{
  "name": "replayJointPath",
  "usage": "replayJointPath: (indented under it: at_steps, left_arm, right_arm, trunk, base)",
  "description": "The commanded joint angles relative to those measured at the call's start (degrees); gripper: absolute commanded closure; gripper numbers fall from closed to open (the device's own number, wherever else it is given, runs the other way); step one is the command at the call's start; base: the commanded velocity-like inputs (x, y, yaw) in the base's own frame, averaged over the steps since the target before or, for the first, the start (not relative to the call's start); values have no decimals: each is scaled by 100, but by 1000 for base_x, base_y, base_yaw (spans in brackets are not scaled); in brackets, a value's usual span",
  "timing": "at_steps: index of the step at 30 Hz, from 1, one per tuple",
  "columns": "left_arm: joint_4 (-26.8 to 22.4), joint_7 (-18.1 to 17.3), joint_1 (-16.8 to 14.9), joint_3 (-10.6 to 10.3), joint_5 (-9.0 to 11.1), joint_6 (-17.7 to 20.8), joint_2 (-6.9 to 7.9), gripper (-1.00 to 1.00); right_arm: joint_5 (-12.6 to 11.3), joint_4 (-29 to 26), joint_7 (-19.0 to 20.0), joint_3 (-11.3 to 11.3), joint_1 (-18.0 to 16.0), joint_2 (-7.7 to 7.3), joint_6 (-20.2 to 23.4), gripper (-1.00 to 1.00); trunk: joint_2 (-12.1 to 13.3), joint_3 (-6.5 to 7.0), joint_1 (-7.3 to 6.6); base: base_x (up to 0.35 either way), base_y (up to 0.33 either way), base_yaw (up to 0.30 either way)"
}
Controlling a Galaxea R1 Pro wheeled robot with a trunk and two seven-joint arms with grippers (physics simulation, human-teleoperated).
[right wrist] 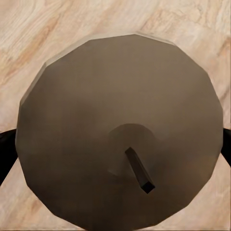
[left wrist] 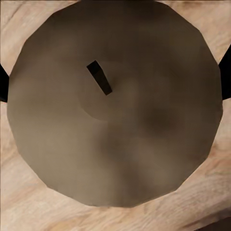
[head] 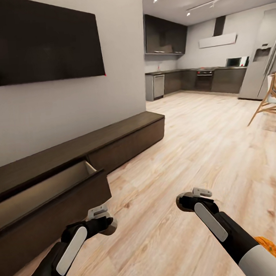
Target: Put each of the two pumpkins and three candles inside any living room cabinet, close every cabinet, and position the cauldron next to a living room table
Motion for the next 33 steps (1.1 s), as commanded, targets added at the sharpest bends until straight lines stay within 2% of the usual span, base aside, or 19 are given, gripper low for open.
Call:
replayJointPath:
  at_steps: [1,16,33]
  left_arm:
    - [-5,54,-7,-17,60,-1,5,100]
    - [-2,54,-7,-17,64,-3,5,100]
    - [4,54,-7,-17,61,-6,5,100]
  right_arm:
    - [-60,-12,-36,16,-5,-7,-14,100]
    - [-60,-8,-36,16,-5,-7,-14,100]
    - [-60,5,-36,27,-5,1,-22,100]
  trunk:
    - [-3,-11,-4]
    - [-3,-91,-4]
    - [-3,-183,-4]
  base:
    - [-251,206,238]
    - [-232,195,238]
    - [-12,11,237]
